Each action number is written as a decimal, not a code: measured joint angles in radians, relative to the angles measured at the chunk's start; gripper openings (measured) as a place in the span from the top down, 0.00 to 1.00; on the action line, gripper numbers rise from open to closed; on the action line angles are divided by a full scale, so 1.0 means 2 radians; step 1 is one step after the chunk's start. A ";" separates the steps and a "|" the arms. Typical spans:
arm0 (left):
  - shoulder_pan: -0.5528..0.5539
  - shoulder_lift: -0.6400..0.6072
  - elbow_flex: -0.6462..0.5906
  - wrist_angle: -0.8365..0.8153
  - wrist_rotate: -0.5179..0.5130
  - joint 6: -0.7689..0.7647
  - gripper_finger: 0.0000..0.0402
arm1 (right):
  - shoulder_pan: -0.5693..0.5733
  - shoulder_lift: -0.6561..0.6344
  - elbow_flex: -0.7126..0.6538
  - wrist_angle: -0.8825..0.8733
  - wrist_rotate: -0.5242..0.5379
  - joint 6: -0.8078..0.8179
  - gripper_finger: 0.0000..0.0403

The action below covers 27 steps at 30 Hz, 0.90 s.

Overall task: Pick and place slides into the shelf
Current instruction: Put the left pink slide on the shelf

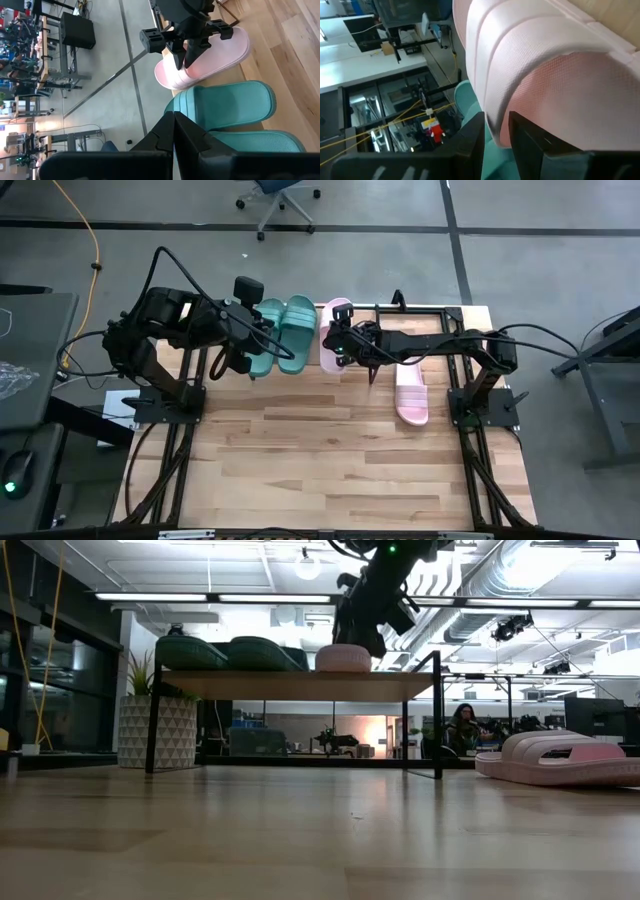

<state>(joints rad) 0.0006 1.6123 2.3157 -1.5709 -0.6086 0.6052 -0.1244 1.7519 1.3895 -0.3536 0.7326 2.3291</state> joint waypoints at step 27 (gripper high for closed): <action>0.000 0.000 0.000 0.000 0.000 0.000 1.00 | 0.019 0.000 0.061 -0.104 -0.003 0.008 0.81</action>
<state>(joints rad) 0.0006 1.6123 2.3157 -1.5711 -0.6088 0.6052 -0.0855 1.7523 1.5108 -0.5621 0.7258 2.3449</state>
